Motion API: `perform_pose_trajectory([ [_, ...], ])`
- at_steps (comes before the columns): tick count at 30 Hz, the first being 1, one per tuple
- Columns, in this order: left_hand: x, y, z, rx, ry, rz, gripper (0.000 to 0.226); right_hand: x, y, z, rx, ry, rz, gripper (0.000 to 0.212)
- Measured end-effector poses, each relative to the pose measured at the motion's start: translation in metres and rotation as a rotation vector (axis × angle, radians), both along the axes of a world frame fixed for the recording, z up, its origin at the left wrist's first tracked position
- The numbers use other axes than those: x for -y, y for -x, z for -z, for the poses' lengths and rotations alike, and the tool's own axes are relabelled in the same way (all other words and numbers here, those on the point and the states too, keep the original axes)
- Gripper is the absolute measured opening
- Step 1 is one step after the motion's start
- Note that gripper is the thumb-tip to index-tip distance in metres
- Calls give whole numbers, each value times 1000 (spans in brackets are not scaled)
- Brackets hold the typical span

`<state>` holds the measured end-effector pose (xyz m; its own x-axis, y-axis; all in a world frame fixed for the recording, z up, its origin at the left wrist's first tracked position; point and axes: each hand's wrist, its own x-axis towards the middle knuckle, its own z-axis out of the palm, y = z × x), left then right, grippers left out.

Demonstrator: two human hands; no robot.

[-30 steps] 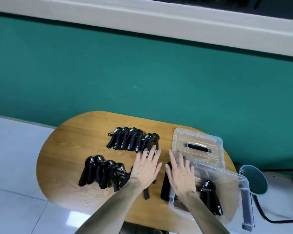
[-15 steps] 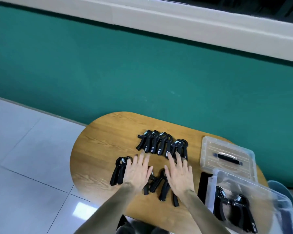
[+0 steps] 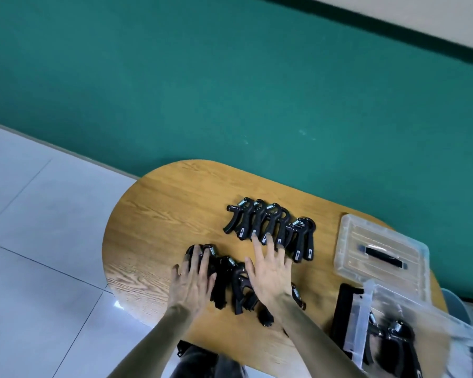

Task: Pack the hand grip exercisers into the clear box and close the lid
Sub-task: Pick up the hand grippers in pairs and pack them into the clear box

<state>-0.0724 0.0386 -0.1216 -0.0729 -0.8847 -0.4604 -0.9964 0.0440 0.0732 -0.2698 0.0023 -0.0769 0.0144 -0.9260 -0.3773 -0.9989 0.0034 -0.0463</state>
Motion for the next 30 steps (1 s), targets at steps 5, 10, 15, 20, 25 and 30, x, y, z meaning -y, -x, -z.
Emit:
perform_pose_trajectory([
  [5,13,-7,38,-35,-45,-28,71,39,-16,34,35,12,-8,66],
  [10,8,-5,87,-115,-38,-155,73,81,-37,76,86,58,21,64],
  [15,3,-1,118,-202,17,-221,75,110,-51,115,85,98,-28,63],
  [20,4,-1,131,-296,40,-277,69,124,-61,154,67,125,5,65],
  [25,6,-7,125,-317,34,-275,67,132,-67,172,-18,152,51,72],
  [30,12,-13,119,-287,10,-229,66,137,-74,169,-6,99,99,83],
])
